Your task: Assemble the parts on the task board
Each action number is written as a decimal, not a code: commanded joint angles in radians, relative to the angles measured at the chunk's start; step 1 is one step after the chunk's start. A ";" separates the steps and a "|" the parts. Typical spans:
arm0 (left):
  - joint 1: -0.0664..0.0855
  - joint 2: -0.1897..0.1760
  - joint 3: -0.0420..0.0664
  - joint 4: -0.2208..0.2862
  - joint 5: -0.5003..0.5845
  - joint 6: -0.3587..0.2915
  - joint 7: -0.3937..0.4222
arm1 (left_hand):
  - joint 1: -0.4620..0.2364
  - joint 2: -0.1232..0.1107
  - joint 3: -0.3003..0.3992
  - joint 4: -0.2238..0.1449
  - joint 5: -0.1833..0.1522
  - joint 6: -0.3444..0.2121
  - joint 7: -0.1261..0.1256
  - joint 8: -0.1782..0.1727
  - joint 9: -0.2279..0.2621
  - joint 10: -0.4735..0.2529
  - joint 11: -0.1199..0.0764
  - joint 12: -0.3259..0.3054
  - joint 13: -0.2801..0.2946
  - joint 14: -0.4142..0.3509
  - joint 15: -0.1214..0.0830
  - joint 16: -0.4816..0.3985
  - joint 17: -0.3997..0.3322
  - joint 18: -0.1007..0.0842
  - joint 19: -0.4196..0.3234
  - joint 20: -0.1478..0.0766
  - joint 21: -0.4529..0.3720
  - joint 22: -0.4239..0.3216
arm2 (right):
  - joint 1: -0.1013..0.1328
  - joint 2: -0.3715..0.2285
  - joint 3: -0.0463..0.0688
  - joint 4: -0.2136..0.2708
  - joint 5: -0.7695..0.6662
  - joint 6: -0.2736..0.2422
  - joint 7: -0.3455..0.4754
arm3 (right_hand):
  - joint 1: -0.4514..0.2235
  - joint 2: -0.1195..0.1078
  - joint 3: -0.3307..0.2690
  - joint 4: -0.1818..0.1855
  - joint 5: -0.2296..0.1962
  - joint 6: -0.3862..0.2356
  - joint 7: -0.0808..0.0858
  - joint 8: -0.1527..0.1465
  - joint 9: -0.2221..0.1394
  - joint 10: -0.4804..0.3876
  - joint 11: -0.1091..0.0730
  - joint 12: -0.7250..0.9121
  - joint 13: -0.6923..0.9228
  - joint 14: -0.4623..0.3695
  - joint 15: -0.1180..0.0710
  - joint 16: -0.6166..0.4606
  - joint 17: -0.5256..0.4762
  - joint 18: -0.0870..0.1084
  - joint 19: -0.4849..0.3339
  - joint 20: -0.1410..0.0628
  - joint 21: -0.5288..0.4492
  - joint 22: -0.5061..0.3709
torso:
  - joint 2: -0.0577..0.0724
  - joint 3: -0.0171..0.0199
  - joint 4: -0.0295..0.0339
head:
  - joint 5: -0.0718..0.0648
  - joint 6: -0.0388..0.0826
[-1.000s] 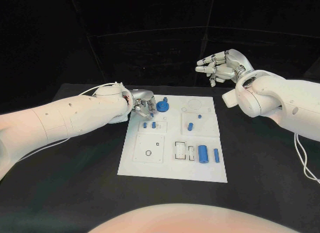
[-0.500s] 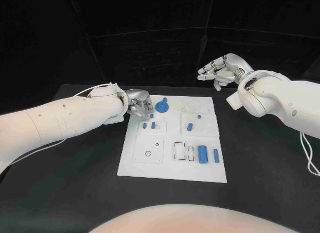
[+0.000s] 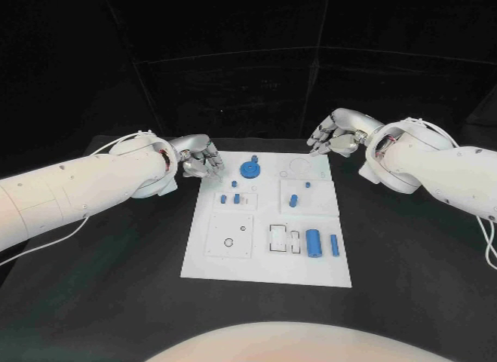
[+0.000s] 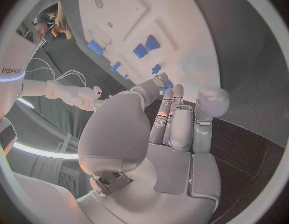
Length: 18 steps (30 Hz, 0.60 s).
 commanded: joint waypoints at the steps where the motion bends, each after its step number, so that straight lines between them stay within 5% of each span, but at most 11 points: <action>1: 0.002 -0.012 0.002 0.020 0.408 -0.120 0.196 | 0.000 0.013 0.005 0.005 0.000 0.010 -0.001 0.005 0.001 0.031 -0.004 0.018 0.005 -0.006 0.006 -0.010 -0.017 0.015 -0.013 -0.001 -0.025 -0.021 | -0.012 -0.001 0.000 0.012 -0.241 0.028 -0.043 | -0.014 0.002 0.002 -0.017 -0.006 0.008 -0.001 -0.011 -0.002 0.008 0.003 -0.015 -0.015 0.025 0.003 0.008 0.005 -0.021 0.013 0.000 0.010 0.012 | 0.001 -0.0004 -0.0001 | -0.025 0.007; 7: 0.002 -0.035 0.002 0.060 0.745 -0.130 0.339 | -0.008 0.017 -0.004 0.012 0.000 0.031 0.001 0.014 -0.003 0.041 -0.004 0.025 0.002 -0.113 0.007 -0.152 -0.275 0.057 -0.136 0.000 -0.272 -0.234 | -0.043 0.000 0.000 0.022 -0.336 0.044 -0.055 | -0.021 0.002 0.006 -0.034 -0.006 0.010 0.000 -0.026 -0.002 0.006 0.006 -0.038 -0.038 0.026 0.006 0.012 0.008 -0.023 0.018 0.002 0.018 0.025 | 0.001 -0.0012 -0.0019 | -0.045 0.010; 11: 0.002 -0.047 0.002 0.086 0.878 -0.116 0.394 | -0.007 0.021 -0.009 0.013 0.000 0.032 0.001 0.013 -0.004 0.038 -0.003 0.027 0.001 -0.163 0.008 -0.212 -0.375 0.058 -0.161 0.002 -0.304 -0.254 | -0.059 0.003 0.000 0.025 -0.365 0.049 -0.057 | -0.019 -0.002 0.012 -0.035 -0.004 0.010 0.004 -0.038 -0.002 -0.004 0.012 -0.059 -0.059 0.025 0.010 0.012 0.005 -0.023 0.017 0.006 0.021 0.027 | 0.002 -0.0016 -0.0011 | -0.052 0.013; 18: 0.001 -0.057 0.001 0.110 0.945 -0.107 0.429 | -0.007 0.022 -0.016 0.013 -0.001 0.030 0.003 0.012 -0.005 0.036 -0.001 0.029 0.000 -0.189 0.010 -0.244 -0.427 0.058 -0.171 0.003 -0.319 -0.263 | -0.069 0.009 0.001 0.024 -0.383 0.062 -0.059 | -0.018 -0.009 0.019 -0.035 -0.005 0.008 0.008 -0.051 -0.002 -0.015 0.018 -0.078 -0.075 0.025 0.015 0.014 0.006 -0.024 0.017 0.010 0.024 0.031 | 0.001 -0.0016 0.0006 | -0.052 0.013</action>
